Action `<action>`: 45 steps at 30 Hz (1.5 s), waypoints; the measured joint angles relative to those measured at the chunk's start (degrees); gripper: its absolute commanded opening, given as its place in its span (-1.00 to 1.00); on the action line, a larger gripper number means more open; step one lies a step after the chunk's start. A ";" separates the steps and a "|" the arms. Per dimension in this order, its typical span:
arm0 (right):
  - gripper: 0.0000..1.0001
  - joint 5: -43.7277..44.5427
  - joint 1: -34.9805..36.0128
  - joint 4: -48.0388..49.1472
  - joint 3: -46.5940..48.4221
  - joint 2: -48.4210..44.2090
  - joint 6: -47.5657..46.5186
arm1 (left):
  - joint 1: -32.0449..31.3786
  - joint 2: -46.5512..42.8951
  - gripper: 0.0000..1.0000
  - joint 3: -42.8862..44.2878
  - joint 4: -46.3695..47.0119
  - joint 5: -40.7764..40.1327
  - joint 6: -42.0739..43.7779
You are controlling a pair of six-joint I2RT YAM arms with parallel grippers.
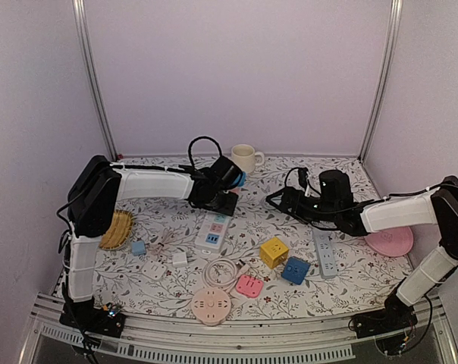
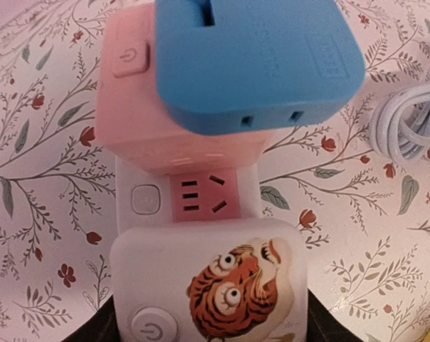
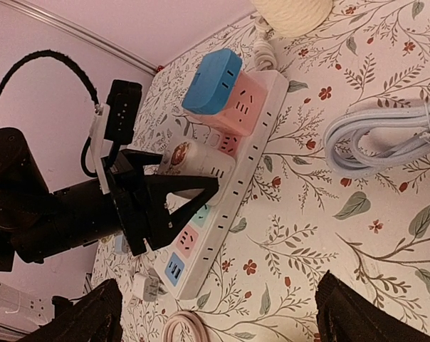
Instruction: Pull the plug off the socket
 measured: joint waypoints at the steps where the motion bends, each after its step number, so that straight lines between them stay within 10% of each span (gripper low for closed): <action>1: 0.91 0.00 0.00 0.09 0.00 -0.02 0.02 | -0.11 0.00 -0.05 0.07 0.00 -0.15 0.42; 26: 0.69 -2.25 0.83 6.99 0.33 7.02 3.93 | -8.48 -16.44 -0.23 -22.82 9.14 10.97 4.61; 45: 0.41 -0.61 3.58 7.50 5.40 14.73 3.06 | -10.16 -16.31 -0.24 -22.73 9.42 8.90 5.55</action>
